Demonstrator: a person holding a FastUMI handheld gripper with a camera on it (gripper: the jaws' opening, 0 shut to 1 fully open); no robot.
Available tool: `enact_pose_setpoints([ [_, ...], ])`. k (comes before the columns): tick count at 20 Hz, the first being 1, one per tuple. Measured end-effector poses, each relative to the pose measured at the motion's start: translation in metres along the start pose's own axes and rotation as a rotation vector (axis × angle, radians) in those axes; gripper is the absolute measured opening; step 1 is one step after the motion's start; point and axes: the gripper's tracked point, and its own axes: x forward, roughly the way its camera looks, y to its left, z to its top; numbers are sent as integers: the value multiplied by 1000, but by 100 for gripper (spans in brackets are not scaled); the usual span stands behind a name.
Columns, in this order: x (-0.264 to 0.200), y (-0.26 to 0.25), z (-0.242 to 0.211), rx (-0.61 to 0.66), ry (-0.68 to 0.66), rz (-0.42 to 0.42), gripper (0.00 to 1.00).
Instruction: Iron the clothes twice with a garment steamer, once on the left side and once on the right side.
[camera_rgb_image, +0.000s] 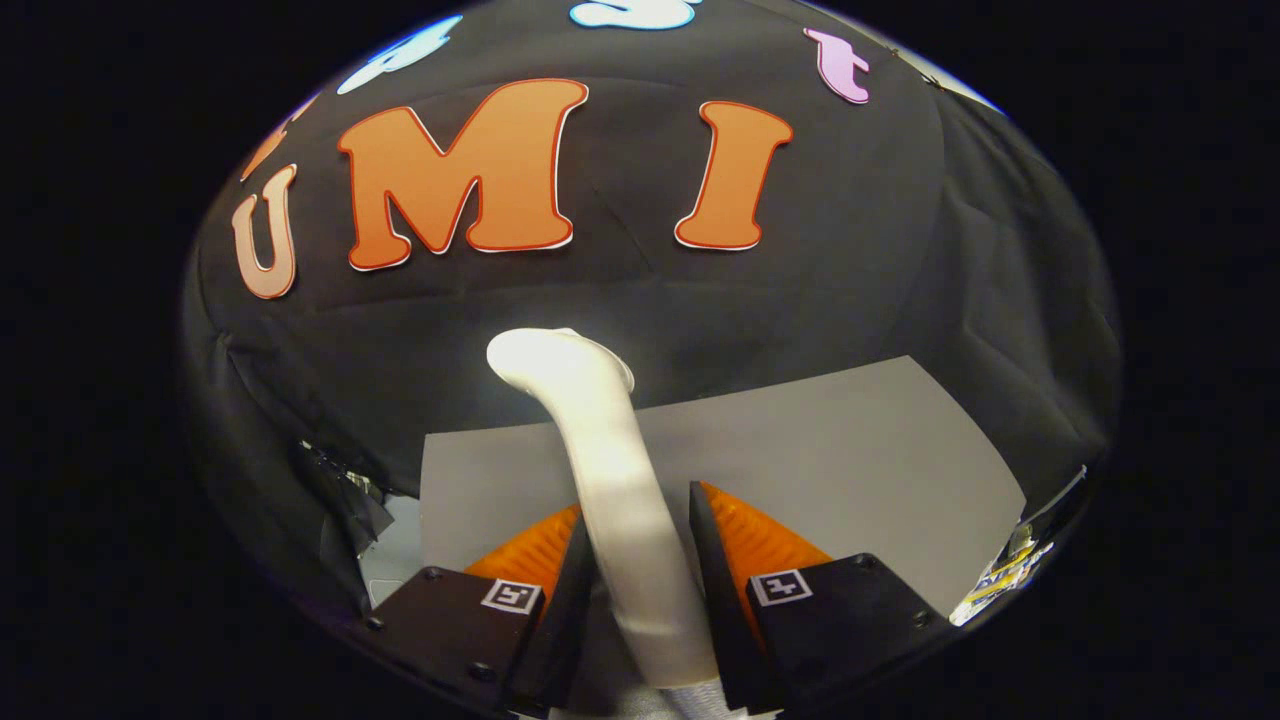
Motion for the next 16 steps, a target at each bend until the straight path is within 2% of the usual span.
enact_pose_setpoints([
  [2, 5, 4, -3, -32, -8, -4, 50],
  [5, -16, 9, -1, -88, -50, -20, 45],
  [9, -55, 6, 20, -103, -191, -64, 44],
  [12, -97, -9, 32, -53, -311, -83, 44],
  [16, -142, -25, 20, 36, -394, -95, 43],
])
